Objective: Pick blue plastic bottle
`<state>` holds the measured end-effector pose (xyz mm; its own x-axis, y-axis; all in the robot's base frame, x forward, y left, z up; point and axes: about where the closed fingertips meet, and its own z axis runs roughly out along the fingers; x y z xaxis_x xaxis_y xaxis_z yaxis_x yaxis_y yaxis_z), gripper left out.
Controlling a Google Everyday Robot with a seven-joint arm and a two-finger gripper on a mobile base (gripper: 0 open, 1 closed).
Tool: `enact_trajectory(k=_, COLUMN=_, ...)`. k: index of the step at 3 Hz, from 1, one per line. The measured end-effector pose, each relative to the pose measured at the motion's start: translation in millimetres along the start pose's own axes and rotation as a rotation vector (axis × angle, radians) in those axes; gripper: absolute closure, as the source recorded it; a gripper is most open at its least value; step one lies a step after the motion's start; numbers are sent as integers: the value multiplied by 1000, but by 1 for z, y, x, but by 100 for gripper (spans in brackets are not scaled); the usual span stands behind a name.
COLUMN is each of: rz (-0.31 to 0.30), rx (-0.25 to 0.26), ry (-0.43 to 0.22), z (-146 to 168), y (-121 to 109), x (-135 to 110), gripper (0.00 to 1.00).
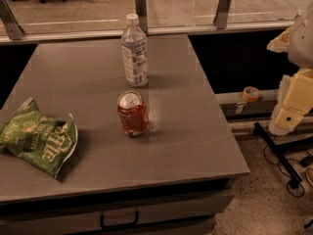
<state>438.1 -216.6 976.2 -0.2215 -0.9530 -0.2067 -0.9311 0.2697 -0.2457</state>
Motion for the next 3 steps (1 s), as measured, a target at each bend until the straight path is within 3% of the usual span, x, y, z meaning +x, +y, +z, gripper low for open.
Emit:
enact_trajectory(k=1, rz=0, rx=0, ry=-1, z=0, y=0, x=0, gripper=0)
enact_trajectory(k=2, rz=3, rx=5, ry=-89, z=5, y=-7, x=-11, gripper=0)
enact_trajectory(k=3, rz=26, rx=-17, ry=-299, z=26, y=-35, x=-42, gripper=0)
